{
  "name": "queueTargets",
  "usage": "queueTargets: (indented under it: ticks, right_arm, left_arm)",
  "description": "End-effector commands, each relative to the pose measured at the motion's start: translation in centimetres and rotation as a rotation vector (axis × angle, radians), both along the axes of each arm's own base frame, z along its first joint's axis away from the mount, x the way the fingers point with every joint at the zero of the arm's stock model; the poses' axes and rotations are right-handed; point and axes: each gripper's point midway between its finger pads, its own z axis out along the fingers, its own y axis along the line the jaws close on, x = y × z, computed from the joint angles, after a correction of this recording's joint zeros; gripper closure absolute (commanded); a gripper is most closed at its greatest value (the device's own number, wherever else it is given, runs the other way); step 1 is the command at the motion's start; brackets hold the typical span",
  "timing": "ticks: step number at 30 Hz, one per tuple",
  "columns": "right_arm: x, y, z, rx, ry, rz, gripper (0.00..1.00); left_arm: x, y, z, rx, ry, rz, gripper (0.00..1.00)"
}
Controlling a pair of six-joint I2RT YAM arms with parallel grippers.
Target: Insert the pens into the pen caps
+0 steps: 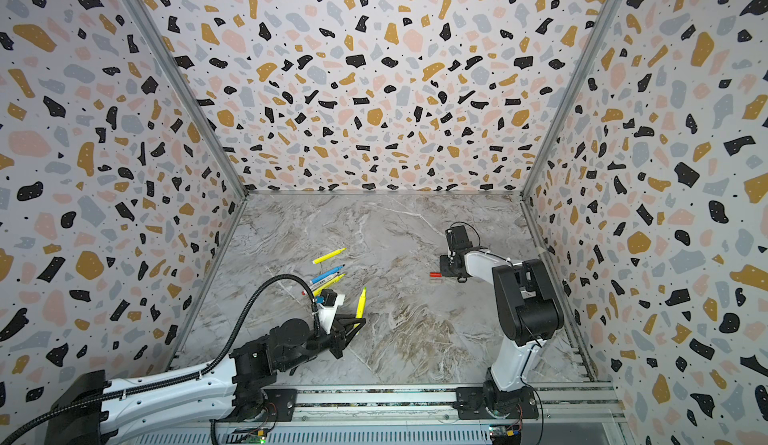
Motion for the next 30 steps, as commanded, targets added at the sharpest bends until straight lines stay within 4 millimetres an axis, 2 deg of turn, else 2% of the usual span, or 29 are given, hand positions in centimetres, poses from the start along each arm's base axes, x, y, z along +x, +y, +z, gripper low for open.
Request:
queueTargets:
  ticks: [1,12,19,23,30]
  right_arm:
    - [-1.4,-1.0,-0.2,-0.035,0.035,-0.044,0.72]
    - [-2.2,-1.7,-0.1,-0.055,0.04,-0.073,0.69]
    - [-2.6,-1.4,-0.3,-0.045,0.046,-0.061,0.7]
    - [-2.6,-1.5,-0.1,-0.048,0.038,-0.068,0.61]
    - [-2.8,-1.9,0.6,-0.057,0.023,-0.076,0.59]
  left_arm:
    - [0.1,0.3,0.5,-0.023,-0.02,0.011,1.0]
    - [0.0,1.0,0.4,-0.02,-0.018,0.025,0.97]
    - [0.1,0.7,0.5,-0.016,-0.016,0.02,0.97]
    - [0.1,0.6,0.6,-0.015,-0.016,0.02,0.96]
    - [0.1,0.6,0.6,-0.014,-0.014,0.02,0.95]
